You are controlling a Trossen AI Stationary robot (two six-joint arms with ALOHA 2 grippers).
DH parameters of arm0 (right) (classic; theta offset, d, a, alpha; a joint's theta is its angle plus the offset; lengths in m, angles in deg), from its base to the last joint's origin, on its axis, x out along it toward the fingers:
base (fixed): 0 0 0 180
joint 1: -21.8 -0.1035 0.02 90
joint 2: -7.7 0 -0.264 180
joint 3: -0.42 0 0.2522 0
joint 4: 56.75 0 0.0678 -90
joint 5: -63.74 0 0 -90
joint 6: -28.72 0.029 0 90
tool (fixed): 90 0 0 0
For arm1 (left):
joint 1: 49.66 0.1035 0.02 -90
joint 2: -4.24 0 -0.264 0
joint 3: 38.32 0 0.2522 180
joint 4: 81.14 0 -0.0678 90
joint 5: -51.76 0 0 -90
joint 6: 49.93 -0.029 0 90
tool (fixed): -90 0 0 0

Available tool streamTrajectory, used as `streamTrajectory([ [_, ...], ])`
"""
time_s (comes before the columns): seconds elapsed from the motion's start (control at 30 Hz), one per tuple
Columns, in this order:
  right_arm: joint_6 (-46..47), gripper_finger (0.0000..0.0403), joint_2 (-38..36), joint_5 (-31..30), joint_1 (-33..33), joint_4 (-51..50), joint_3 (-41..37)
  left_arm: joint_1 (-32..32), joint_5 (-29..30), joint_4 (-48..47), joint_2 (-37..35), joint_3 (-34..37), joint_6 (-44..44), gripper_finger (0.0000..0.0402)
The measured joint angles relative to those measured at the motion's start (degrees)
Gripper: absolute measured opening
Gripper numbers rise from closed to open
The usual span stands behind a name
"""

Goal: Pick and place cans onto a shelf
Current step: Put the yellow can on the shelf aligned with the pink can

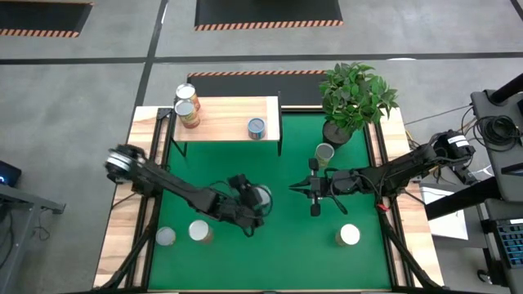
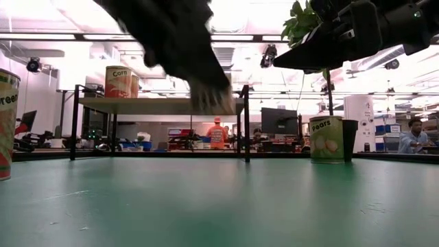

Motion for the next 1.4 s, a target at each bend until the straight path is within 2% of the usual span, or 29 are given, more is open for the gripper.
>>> streamTrajectory([
  [0.1, 0.0, 0.0012, 0.0, 0.0, 0.0, 0.0, 0.0, 1.3, 8.8, -9.9, -7.7, 0.0, 3.2, 0.0292],
  [0.13, 0.0, 0.0012, 0.0, 0.0, 0.0, 0.1, 0.0, 2.5, 9.7, -12.8, -10.3, 0.0, 4.0, 0.0289],
  [0.27, -0.2, 0.0012, 0.0, 0.0, 0.0, 0.3, 0.0, 9.7, 6.1, -18.2, -19.4, 0.1, 4.8, 0.0285],
  [0.4, -0.9, 0.0012, 0.0, -0.1, 0.1, 0.4, 0.0, 17.3, 5.2, -19.1, -23.3, 0.9, 2.6, 0.0288],
  [0.57, -1.4, 0.0012, 0.0, -0.1, 0.1, 0.4, 0.0, 23.9, 3.2, -20.7, -23.9, 0.9, 0.0, 0.0288],
  [0.8, -0.6, 0.0012, 0.0, -0.1, 0.1, 0.2, 0.0, 29.4, -1.0, -19.9, -21.7, 1.0, -4.5, 0.0289],
  [0.97, -0.4, 0.0012, 0.0, -0.1, 0.1, 0.2, 0.0, 34.3, -1.8, -16.8, -22.2, 0.6, -11.2, 0.0289],
  [1.17, -1.1, 0.0012, 0.0, -0.1, 0.1, 0.2, 0.0, 41.2, -15.7, -8.0, -21.0, -0.1, -14.5, 0.0289],
  [1.4, -1.1, 0.0012, 0.0, -0.1, 0.1, 0.2, 0.0, 43.6, -15.8, -5.1, -17.5, -0.1, -16.7, 0.0289],
])
